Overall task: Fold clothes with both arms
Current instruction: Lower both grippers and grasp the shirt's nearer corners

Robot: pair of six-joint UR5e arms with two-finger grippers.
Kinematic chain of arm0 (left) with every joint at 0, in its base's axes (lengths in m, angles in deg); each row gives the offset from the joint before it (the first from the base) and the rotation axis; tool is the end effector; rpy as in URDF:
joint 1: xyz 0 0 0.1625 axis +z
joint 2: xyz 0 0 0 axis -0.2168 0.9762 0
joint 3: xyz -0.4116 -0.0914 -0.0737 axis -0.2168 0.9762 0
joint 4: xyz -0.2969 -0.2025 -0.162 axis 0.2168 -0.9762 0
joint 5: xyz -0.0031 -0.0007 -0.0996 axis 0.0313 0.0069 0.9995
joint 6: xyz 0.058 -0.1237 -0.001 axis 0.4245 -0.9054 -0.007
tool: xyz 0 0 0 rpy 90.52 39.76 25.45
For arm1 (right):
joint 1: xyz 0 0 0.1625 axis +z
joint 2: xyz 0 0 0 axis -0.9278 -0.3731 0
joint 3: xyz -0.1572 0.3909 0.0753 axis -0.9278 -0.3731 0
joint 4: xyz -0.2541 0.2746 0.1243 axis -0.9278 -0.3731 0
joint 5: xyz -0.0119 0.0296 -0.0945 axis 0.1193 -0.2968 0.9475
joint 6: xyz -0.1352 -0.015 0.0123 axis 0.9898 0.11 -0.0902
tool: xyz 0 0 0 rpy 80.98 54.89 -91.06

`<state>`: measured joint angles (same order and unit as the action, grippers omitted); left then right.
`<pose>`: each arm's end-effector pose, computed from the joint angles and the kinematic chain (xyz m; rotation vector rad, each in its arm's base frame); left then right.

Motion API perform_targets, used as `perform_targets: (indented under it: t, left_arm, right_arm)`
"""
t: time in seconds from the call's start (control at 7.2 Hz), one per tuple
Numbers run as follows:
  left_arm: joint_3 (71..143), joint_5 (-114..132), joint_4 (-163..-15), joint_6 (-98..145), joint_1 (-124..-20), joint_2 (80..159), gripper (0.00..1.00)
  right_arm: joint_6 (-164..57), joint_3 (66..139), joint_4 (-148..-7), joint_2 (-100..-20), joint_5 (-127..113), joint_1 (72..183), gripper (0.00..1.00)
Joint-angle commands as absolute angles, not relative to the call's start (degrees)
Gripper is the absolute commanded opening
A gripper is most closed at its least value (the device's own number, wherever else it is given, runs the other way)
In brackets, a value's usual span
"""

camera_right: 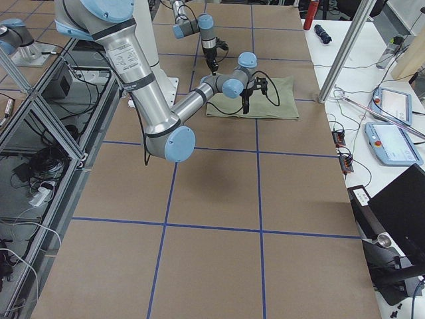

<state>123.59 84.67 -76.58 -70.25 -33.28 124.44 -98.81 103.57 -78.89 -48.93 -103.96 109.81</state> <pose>0.5394 -0.3285 0.2948 -0.0960 1.0004 -0.5606 -0.4633 -0.4991 0.3236 0.0527 -0.9413 -0.0037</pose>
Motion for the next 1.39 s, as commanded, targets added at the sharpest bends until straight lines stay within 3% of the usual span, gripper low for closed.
perform_targets:
  t: [0.0,0.14,0.42,1.25]
  left_arm:
    - [124.5,85.0,-76.5,-70.2,-33.2,125.0,0.0]
    - [124.5,85.0,-76.6,-70.2,-33.2,125.0,0.0]
    - [124.4,85.1,-76.8,-70.2,-33.0,124.9,0.0]
    - [124.5,85.1,-77.2,-70.2,-32.3,125.0,0.0]
  right_arm:
    - [-114.2,109.7,-78.9,-51.5,-102.1,104.2,1.0]
    - [-122.0,113.2,-79.1,-53.3,-96.4,98.2,1.0]
    - [-132.0,113.5,-83.0,-53.8,-87.8,89.8,1.0]
    - [-142.1,111.5,-84.6,-52.7,-85.0,88.0,1.0]
